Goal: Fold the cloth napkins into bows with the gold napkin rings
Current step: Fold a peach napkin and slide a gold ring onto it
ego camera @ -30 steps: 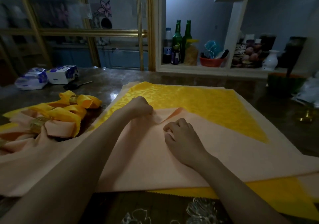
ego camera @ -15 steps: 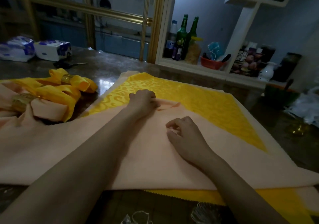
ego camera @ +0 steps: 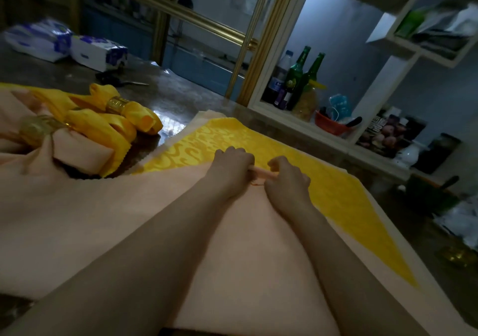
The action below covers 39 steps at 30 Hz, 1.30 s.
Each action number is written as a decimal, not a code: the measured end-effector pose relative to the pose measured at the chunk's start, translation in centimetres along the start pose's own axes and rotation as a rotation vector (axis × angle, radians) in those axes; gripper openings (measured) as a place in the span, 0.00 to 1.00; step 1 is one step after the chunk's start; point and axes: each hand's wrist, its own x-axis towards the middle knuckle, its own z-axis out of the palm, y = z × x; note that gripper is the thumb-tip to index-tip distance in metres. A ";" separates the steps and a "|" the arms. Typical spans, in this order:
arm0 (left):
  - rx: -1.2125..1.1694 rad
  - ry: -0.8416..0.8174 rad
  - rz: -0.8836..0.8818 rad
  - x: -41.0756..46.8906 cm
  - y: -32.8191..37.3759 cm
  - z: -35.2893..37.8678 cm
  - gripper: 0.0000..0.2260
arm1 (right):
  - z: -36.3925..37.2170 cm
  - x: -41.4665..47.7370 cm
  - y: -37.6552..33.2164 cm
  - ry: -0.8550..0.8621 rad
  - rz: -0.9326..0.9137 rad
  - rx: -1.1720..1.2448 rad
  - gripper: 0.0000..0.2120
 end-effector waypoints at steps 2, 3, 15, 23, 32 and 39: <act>-0.024 -0.001 -0.004 0.0 -0.2 -0.1 0.11 | 0.3 -0.5 0.4 0.061 0.009 0.100 0.10; -0.043 0.001 -0.006 -0.1 -0.2 -0.1 0.11 | 0.4 -0.6 0.5 0.078 0.003 0.129 0.09; -0.252 0.086 -0.100 -0.7 -0.3 -0.7 0.08 | 0.5 -0.5 0.7 0.076 0.004 0.308 0.10; -0.092 -0.196 -0.059 0.5 0.2 -1.7 0.09 | 0.5 -0.1 1.8 0.002 0.042 0.438 0.07; -0.060 -0.344 -0.024 0.5 -0.7 -3.7 0.13 | 0.0 0.0 2.2 -0.104 -0.011 0.421 0.10; 0.056 -0.393 0.024 0.6 -0.1 -4.4 0.13 | -0.5 -0.6 2.8 -0.121 -0.016 0.475 0.08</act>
